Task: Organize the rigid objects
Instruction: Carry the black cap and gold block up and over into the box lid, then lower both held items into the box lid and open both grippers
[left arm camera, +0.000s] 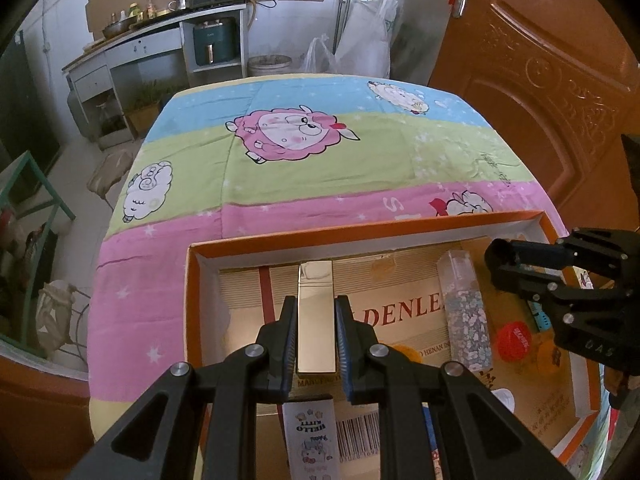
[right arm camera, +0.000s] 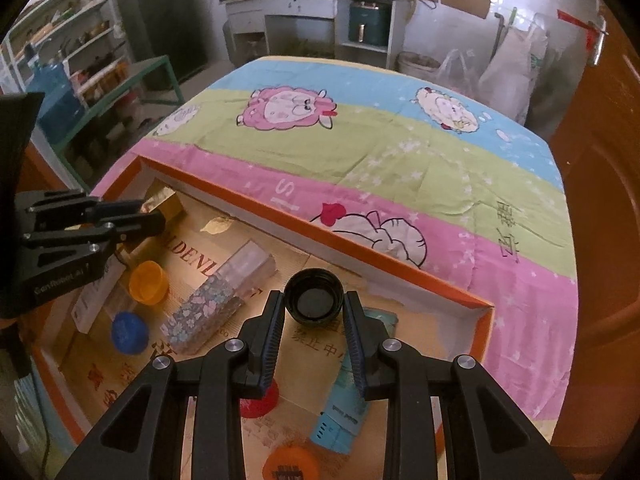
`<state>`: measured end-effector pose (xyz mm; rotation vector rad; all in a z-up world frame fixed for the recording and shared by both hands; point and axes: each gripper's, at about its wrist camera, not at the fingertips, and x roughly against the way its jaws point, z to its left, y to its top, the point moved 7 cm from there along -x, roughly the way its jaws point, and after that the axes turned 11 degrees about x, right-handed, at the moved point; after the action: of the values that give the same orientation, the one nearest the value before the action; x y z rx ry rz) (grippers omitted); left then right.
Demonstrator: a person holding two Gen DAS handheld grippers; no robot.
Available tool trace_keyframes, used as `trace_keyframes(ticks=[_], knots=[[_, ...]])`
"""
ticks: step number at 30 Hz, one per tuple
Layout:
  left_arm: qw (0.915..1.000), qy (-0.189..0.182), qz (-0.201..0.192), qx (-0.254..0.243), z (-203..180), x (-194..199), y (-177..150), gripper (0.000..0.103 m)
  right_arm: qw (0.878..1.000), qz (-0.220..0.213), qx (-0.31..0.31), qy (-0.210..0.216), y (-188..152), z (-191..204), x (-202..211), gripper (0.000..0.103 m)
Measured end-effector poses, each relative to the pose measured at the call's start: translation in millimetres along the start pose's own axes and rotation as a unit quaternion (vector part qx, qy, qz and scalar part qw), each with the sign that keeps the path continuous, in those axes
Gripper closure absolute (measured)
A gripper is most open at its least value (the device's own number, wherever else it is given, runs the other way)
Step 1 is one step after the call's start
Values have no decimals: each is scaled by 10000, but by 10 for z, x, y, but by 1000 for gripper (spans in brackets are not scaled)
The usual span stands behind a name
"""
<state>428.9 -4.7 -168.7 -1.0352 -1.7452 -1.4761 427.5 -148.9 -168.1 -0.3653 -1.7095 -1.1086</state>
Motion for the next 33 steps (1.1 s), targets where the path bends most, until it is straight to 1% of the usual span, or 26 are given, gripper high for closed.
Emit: trace_keyframes(ticks=[9, 22, 27, 29, 30, 31, 33], knots=[[10000, -16, 54, -17, -10, -49, 4, 85, 9999, 101, 29, 105, 6, 26, -104, 72], [9999, -60, 137, -23, -18, -95, 4, 84, 9999, 117, 70, 97, 15, 33, -132, 72], [9997, -149, 143, 88, -10, -100, 10, 83, 9999, 115, 74, 95, 14, 32, -131, 72], [9997, -149, 134, 123, 5, -96, 16, 74, 9999, 116, 74, 94, 14, 31, -132, 72], [9998, -130, 128, 126, 10, -94, 16, 63, 9999, 117, 77, 92, 14, 31, -132, 72], [9998, -113, 122, 117, 9, -92, 13, 54, 9999, 115, 76, 91, 14, 31, -132, 72], [9998, -112, 87, 104, 3, -79, 11, 52, 9999, 112, 78, 102, 15, 32, -132, 72]])
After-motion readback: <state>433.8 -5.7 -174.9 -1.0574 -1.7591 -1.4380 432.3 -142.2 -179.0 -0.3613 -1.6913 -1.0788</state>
